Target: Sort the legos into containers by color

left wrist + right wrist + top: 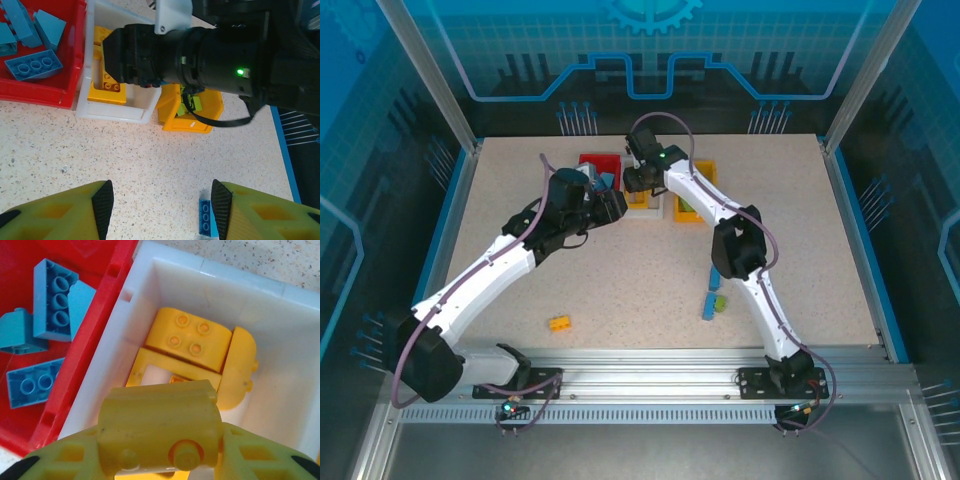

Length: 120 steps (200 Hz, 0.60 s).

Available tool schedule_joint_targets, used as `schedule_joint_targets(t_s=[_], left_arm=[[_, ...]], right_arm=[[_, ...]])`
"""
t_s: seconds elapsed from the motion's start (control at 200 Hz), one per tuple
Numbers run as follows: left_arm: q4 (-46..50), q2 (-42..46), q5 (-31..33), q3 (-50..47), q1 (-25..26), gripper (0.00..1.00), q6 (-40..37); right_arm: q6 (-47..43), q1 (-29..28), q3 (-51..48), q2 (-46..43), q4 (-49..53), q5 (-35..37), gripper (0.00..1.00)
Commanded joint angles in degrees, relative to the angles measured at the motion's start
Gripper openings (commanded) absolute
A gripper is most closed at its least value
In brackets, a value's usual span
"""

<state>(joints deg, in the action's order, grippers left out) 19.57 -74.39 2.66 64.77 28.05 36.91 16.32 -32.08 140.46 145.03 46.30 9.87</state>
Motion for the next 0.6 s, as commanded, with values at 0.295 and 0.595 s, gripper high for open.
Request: schedule_joint_targets(t_s=[0.295, 0.595], left_arm=[[-1.8, 0.9, -2.8, -0.4, -0.4, 0.58, -0.9], [-3.0, 0.1, -5.6, -1.2, 0.8, 0.58, 0.2]], right_arm=[[-4.9, -0.2, 4.6, 1.0, 4.3, -2.0, 0.61], [-4.1, -1.3, 0.0, -10.4, 2.7, 0.1, 0.63]])
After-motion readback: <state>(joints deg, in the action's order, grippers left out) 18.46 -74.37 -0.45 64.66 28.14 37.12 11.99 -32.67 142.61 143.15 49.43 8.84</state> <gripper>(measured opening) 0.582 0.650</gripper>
